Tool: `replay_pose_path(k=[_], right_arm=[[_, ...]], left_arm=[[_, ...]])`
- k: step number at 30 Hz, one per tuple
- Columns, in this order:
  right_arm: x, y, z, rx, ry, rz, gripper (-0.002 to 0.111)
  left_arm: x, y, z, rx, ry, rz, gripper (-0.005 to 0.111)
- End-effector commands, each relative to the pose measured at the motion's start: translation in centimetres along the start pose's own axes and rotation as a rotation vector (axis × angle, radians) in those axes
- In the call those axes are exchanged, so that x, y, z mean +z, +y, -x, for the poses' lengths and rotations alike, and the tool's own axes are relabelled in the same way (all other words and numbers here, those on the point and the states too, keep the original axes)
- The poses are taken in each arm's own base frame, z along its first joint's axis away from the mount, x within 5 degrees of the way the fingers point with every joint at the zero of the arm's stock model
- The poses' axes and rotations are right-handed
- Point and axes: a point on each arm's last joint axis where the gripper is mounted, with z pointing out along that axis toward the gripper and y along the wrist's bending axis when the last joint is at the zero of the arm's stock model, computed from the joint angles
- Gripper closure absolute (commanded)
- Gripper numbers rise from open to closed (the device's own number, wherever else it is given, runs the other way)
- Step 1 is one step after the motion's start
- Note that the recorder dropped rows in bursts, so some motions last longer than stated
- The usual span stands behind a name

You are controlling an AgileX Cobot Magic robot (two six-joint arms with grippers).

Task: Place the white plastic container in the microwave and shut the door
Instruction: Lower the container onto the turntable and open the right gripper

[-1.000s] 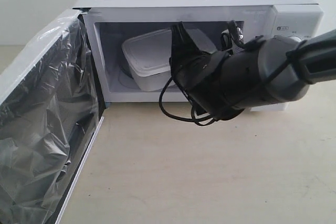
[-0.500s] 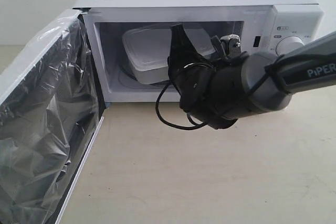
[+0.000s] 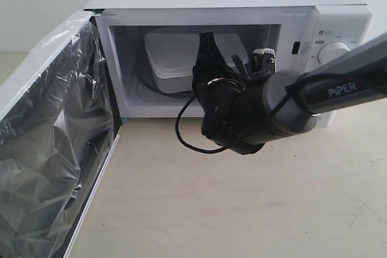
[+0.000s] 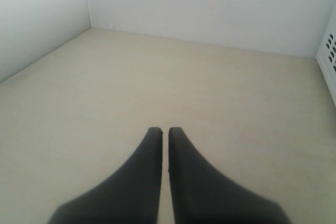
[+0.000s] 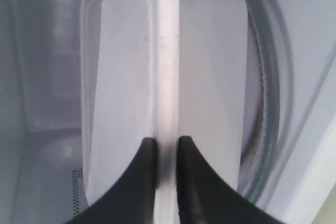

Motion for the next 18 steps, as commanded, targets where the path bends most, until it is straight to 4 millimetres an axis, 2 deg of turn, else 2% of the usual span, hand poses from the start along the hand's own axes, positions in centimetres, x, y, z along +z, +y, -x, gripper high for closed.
replay_pose_path(k=[1, 8, 18], right_arm=[[0.2, 1.3, -0.3, -0.03, -0.001, 0.062, 0.108], [0.5, 2.4, -0.3, -0.054, -0.012, 0.094, 0.108], [0.6, 1.7, -0.6, -0.097, 0.029, 0.026, 0.108]], left_arm=[[0.0, 0.0, -0.1, -0.001, -0.001, 0.001, 0.102], [0.0, 0.0, -0.1, -0.001, -0.001, 0.001, 0.102], [0.0, 0.0, -0.1, -0.001, -0.001, 0.001, 0.102]])
